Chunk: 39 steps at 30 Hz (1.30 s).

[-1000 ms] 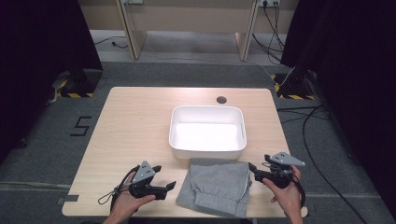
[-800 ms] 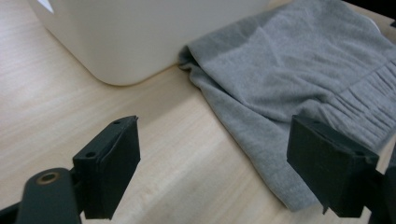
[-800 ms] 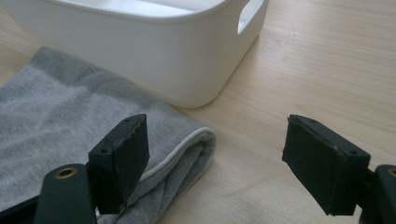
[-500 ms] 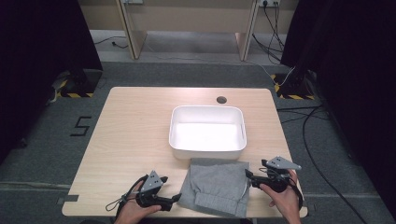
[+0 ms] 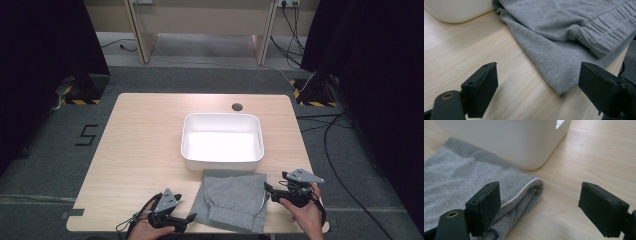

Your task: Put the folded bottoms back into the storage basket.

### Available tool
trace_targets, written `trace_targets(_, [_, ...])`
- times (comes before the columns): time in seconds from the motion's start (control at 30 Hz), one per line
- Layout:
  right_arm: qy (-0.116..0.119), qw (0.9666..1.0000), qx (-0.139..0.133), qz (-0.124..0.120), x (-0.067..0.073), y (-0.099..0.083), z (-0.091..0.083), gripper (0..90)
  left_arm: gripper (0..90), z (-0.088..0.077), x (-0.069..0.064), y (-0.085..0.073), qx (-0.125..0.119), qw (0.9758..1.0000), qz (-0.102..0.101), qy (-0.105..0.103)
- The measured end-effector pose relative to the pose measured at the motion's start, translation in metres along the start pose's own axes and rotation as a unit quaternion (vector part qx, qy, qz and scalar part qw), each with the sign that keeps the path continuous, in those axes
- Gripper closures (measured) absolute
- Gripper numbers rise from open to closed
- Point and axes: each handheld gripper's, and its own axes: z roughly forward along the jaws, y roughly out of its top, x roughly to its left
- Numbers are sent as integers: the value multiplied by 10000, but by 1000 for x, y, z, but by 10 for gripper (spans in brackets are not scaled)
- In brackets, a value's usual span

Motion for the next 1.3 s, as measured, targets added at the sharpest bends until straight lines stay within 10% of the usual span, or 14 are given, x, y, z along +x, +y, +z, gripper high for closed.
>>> trace_targets(0.57, [217, 9995, 134, -210, 1, 14, 22, 197, 154, -3, -20, -9, 9, 9998, 189, -3])
trace_targets(1.3, [620, 9949, 760, -230, 3, 10, 49, 235, 125, 47, -50, 17, 99, 9989, 427, -176])
